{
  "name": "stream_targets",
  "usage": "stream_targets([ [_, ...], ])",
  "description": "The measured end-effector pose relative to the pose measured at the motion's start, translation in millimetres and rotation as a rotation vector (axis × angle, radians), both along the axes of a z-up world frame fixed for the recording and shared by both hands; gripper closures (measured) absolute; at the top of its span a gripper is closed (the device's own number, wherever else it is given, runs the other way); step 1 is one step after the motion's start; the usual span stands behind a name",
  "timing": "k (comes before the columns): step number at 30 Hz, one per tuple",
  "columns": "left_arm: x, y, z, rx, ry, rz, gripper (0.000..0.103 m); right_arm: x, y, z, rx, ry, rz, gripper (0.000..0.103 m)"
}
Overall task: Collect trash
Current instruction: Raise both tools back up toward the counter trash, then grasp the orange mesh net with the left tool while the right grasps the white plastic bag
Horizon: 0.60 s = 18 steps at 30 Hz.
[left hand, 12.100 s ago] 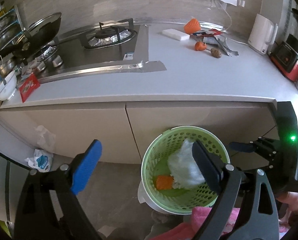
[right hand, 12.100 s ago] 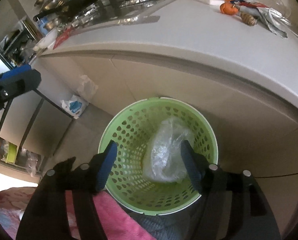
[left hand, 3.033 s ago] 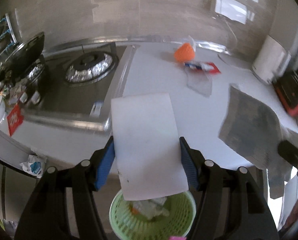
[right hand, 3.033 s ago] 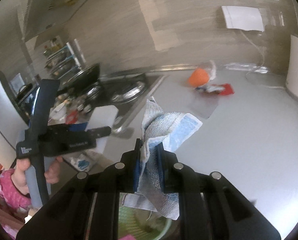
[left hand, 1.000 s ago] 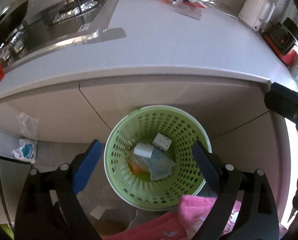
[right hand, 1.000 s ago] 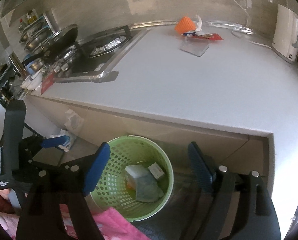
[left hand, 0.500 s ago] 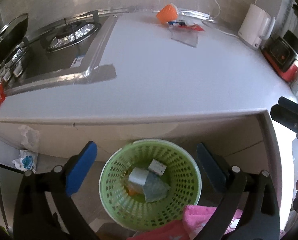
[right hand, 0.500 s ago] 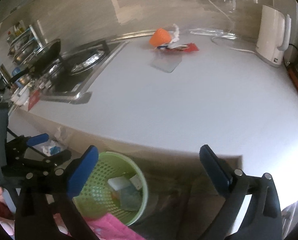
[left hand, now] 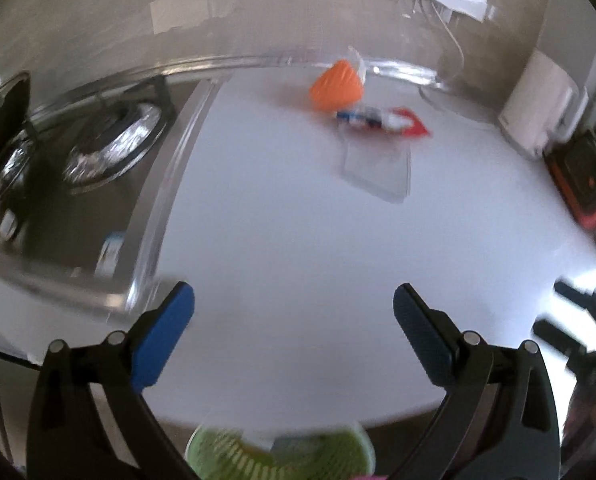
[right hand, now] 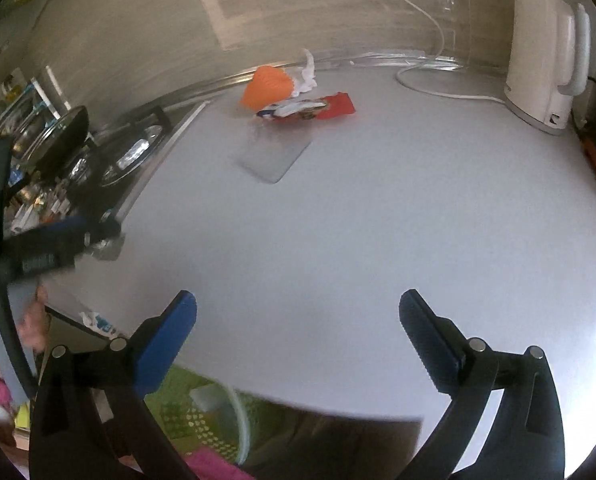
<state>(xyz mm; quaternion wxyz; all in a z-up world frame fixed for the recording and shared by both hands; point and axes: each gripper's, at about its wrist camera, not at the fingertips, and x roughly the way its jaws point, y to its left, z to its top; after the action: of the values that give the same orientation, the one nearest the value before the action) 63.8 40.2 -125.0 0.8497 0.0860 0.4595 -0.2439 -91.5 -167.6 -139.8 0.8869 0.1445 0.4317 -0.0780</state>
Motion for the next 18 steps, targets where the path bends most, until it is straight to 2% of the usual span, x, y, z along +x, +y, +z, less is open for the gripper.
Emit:
stream_targets([
  [7, 78, -63, 8, -0.060, 0.006, 0.045, 0.008, 48, -47, 0, -0.027, -0.006, 0.030, 0.003],
  [10, 103, -88, 5, -0.052, 0.007, 0.057, 0.008, 71, -66, 2, -0.042, -0.015, 0.044, 0.003],
  [18, 178, -166, -18, 0.065, -0.002, 0.071, 0.008, 121, -109, -4, -0.037, -0.032, 0.073, 0.002],
])
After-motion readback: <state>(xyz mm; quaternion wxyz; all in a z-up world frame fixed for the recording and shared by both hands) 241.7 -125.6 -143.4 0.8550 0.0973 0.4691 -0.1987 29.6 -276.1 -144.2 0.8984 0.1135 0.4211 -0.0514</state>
